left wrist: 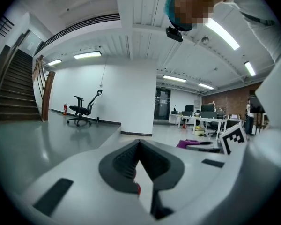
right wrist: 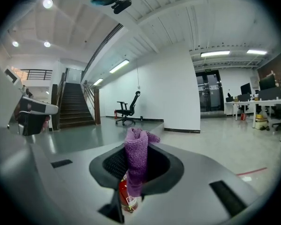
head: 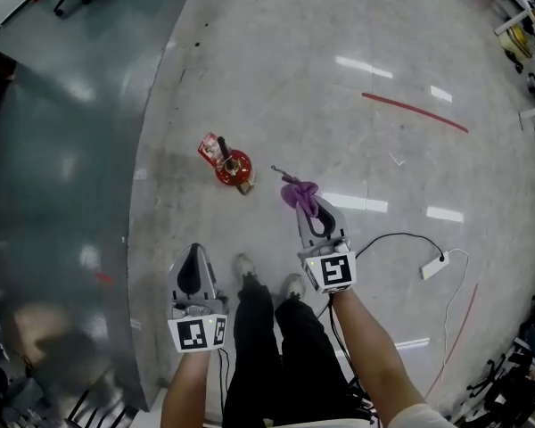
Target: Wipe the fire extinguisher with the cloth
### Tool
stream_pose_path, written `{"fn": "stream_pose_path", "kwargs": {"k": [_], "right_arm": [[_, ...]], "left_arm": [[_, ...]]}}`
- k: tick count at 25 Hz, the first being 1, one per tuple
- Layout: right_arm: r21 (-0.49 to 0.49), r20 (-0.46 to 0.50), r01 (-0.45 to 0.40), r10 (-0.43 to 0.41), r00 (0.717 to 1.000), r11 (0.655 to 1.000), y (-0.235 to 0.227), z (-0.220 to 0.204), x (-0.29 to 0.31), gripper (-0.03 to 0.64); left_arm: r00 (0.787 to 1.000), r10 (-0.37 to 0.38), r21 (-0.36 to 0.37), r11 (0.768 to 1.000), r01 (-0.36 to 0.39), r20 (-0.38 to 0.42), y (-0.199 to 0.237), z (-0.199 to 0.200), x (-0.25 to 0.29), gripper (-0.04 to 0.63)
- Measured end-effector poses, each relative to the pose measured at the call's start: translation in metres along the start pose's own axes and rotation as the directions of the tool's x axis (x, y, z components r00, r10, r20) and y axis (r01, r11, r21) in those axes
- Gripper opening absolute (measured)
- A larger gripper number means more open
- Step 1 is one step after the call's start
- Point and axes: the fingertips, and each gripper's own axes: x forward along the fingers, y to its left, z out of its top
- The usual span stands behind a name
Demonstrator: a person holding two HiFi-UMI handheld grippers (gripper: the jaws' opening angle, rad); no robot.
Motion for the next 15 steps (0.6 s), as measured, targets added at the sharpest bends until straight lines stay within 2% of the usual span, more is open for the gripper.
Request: {"fn": "stream_pose_path", "kwargs": {"k": [6,10,15], "right_arm": [[0.022,-0.010,0.029,-0.028,1.000,0.999,0.003,-0.097,0.047,0.069],[0.014,-0.016,0.034,-0.033,0.999,0.999,0.000,-0.149,0.066,0.069],[0.021,-0.023,0.016,-0.016,1.000,1.000,-0.003,-0.211,0.092,0.069]], "left_arm": [[0.999,-0.050,-0.017,0.999,0.049,-0.016,0.020,-0.103,0.047,-0.002],[0.999,-0.038,0.005,0.999,0.038,-0.013,0.026,-0.160,0.068,-0.002],[0.999,-0.036,-0.001,0.999,0.036,-0.027,0.031,-0.227,0.100,-0.002]]}}
